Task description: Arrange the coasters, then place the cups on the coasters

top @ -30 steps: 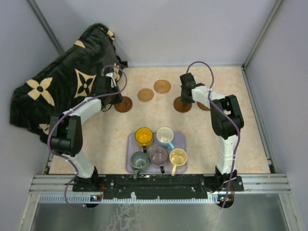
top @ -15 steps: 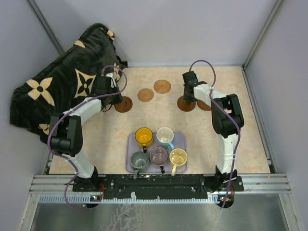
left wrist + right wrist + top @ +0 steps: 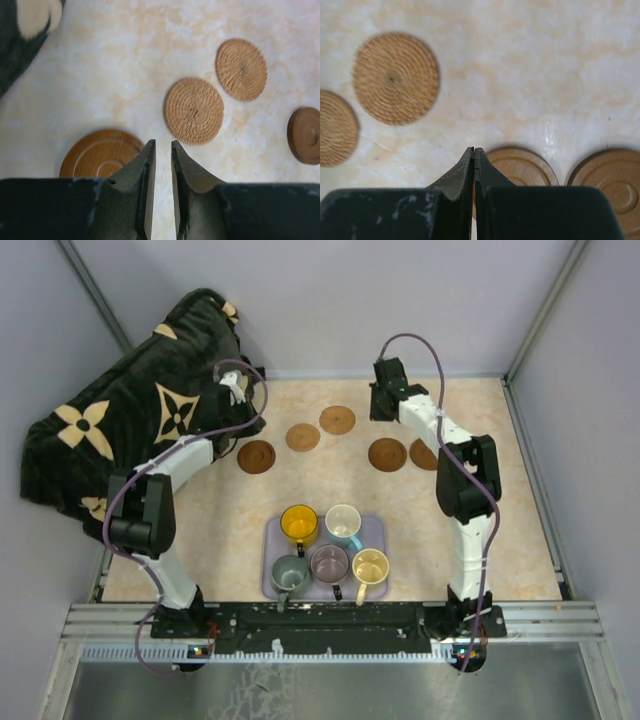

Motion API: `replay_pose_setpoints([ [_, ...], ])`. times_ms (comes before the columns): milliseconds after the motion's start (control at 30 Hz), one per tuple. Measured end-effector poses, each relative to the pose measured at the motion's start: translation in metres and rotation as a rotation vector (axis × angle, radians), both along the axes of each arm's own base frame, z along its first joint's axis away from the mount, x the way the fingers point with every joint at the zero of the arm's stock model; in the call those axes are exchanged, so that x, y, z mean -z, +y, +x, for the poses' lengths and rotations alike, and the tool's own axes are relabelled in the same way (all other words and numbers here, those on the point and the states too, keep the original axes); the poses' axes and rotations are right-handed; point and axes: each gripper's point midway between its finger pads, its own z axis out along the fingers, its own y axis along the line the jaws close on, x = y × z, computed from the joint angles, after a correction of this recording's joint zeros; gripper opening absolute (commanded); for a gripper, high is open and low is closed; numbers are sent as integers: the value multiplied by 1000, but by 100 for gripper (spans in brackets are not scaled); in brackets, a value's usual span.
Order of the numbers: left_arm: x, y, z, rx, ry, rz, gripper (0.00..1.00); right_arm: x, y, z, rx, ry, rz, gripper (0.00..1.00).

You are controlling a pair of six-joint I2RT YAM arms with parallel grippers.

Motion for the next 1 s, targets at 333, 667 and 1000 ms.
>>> replay_pose_setpoints([
  [333,5,-69,31,209,-96,53,27,-45,57,54,-105,-132,53,0],
  [667,35,-97,31,325,-106,63,33,33,91,42,-183,11,55,0],
  [1000,33,-107,40,345,-148,41,36,16,108,62,-191,-67,134,20],
])
